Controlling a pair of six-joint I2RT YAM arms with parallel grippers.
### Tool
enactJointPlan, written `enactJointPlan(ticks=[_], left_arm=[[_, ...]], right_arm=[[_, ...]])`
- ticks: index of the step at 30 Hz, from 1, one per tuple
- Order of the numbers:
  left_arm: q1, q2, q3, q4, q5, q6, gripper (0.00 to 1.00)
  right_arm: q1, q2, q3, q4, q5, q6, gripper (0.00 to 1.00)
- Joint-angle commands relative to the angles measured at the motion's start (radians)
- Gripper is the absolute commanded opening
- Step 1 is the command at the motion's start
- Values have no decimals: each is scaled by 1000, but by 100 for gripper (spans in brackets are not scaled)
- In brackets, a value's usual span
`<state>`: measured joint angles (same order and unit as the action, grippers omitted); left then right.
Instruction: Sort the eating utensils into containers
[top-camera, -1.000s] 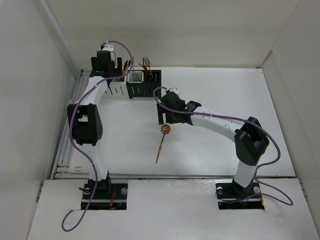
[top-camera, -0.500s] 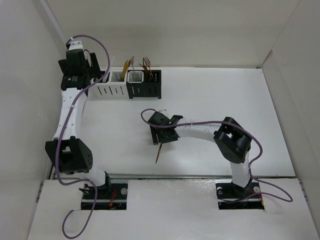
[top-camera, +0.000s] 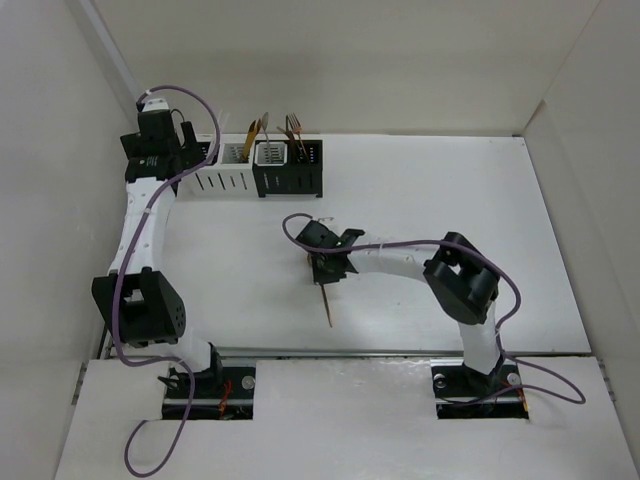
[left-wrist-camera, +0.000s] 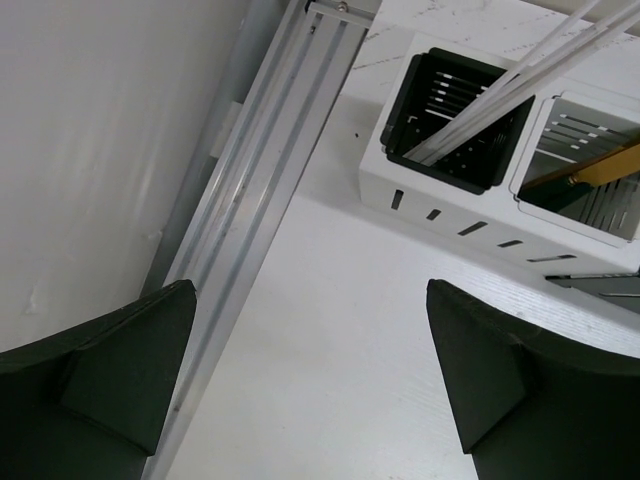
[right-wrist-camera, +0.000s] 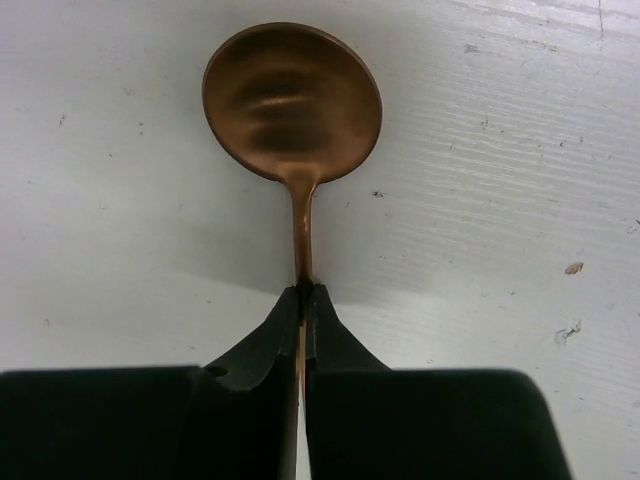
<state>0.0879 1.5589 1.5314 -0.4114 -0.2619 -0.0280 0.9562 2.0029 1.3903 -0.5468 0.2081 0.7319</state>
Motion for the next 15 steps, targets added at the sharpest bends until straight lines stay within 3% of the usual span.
enactJointPlan(ticks=[1,4,12,15], left_arm=[[18,-33,39,-3,1,-15,100],[18,-33,48,-12,1,5,100],[18,-11,137,-59,10,14,100],[27,-2,164,-78,10,14,100]], right_arm=[[-37,100,-131,-51,-32,52,0],[-27,-7,-155,-12,77,-11,0],[3,-409,-28,201,299,-415,0],[3,-420,85,327,323,-521,0]])
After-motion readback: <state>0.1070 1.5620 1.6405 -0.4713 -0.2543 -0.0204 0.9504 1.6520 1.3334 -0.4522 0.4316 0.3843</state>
